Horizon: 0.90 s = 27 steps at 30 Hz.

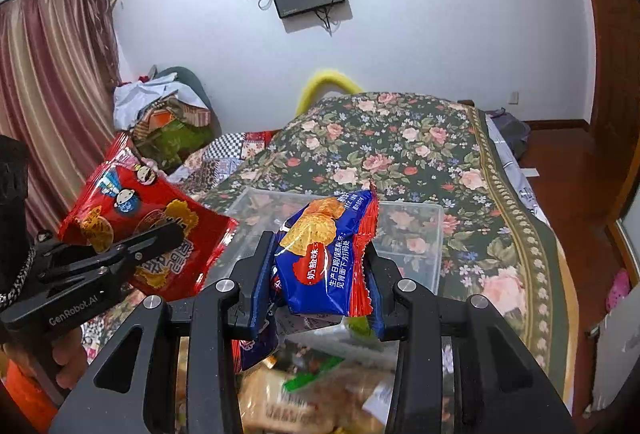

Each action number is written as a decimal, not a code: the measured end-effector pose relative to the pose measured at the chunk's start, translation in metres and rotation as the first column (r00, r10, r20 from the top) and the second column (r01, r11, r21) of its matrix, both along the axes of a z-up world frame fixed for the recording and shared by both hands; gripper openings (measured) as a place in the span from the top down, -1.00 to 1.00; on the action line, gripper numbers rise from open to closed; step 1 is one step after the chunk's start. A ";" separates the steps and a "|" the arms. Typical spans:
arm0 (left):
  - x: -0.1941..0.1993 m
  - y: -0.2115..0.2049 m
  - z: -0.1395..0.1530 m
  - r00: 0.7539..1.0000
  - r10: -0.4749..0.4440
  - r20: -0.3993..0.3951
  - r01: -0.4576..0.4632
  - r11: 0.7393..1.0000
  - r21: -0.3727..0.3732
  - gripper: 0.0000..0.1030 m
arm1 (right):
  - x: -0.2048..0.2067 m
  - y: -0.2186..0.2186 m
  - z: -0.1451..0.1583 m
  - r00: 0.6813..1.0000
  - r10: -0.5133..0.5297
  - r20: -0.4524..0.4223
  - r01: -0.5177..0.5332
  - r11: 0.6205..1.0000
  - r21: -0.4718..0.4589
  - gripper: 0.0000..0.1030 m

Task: Organize snacks
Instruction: 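Lower red chip bag and blue biscuit bag into the clear box, open both tools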

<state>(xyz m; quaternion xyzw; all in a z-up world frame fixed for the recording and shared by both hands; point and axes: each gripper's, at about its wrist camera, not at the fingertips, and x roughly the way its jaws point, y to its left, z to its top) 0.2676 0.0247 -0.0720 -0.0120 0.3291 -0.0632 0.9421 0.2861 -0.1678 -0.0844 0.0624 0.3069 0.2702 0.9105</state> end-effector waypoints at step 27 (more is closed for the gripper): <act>0.070 -0.005 -0.068 0.971 -0.048 -0.235 0.052 0.999 0.011 0.22 | 0.049 0.035 -0.049 0.990 0.022 -0.141 -0.052 0.975 -0.217 0.22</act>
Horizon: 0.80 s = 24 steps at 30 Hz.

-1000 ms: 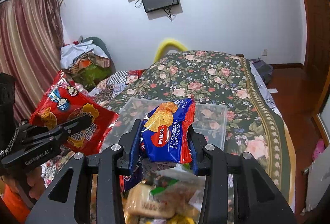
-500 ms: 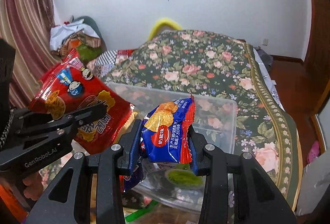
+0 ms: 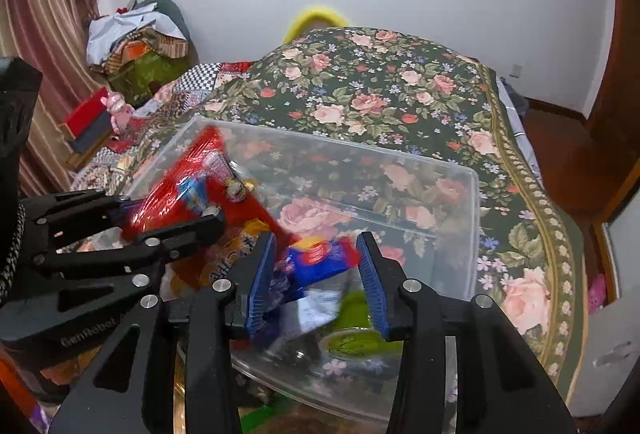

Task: Organize snacks
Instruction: 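Lower red chip bag and blue biscuit bag into the clear box, open both tools, then grasp the white rice-cracker pack with left tool while right tool grasps a clear snack bag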

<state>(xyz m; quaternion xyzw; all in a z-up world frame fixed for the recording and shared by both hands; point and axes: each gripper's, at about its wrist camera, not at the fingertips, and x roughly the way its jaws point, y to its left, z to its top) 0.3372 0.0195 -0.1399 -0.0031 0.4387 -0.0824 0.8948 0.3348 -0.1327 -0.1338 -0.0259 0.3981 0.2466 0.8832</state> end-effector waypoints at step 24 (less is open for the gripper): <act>-0.109 -0.001 0.043 0.991 -0.020 0.135 0.017 0.999 0.027 -0.31 | -0.086 -0.060 0.037 0.994 -0.017 0.107 0.012 0.999 0.050 -0.27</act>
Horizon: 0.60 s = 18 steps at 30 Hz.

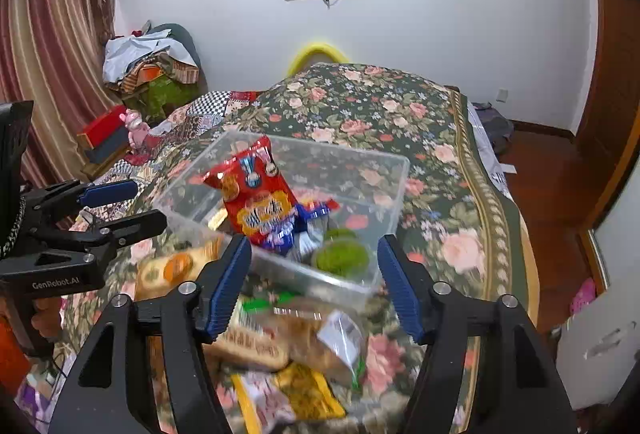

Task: Organize snacks
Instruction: 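Grasp the white rice-cracker pack with left tool while right tool grasps a clear snack bag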

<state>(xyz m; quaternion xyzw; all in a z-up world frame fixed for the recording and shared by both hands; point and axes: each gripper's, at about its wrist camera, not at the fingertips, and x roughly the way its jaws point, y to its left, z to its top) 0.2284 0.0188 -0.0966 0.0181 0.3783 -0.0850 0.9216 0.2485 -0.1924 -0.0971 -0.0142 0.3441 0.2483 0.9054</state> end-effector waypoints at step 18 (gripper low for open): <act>-0.002 -0.009 -0.053 0.995 -0.025 -0.099 0.023 0.999 -0.028 -0.31 | -0.003 -0.017 -0.068 0.989 -0.019 -0.148 0.018 1.000 -0.010 -0.54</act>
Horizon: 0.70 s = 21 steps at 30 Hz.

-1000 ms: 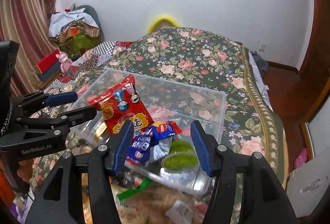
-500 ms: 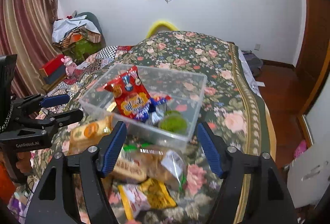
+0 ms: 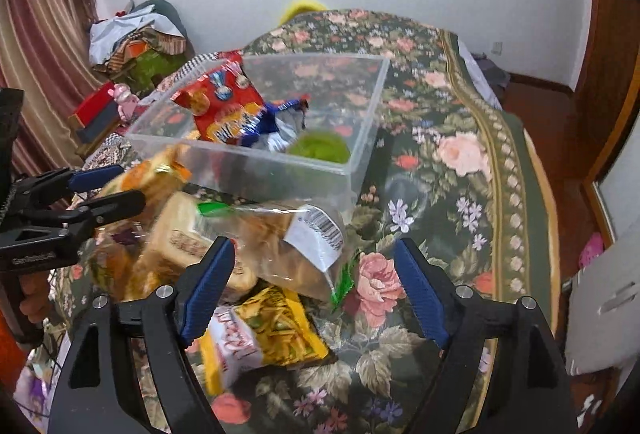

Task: Organize snacks
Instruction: 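Grasp the white rice-cracker pack with left tool while right tool grasps a clear snack bag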

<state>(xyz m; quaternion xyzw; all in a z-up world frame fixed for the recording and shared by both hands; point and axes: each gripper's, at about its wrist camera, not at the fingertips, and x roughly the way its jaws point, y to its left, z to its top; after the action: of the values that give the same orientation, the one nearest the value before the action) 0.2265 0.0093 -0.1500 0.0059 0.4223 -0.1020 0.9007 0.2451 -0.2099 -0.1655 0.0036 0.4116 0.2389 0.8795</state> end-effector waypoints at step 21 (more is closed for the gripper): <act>-0.005 -0.004 -0.007 1.000 -0.002 0.021 0.002 0.999 -0.032 0.34 | 0.004 -0.007 -0.015 0.999 0.014 -0.043 -0.008 0.991 0.134 0.51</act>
<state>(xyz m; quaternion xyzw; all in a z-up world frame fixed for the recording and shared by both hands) 0.2212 0.0056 -0.1571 -0.0069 0.4110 -0.1095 0.9050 0.2495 -0.2165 -0.1808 0.0655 0.4137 0.2705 0.8668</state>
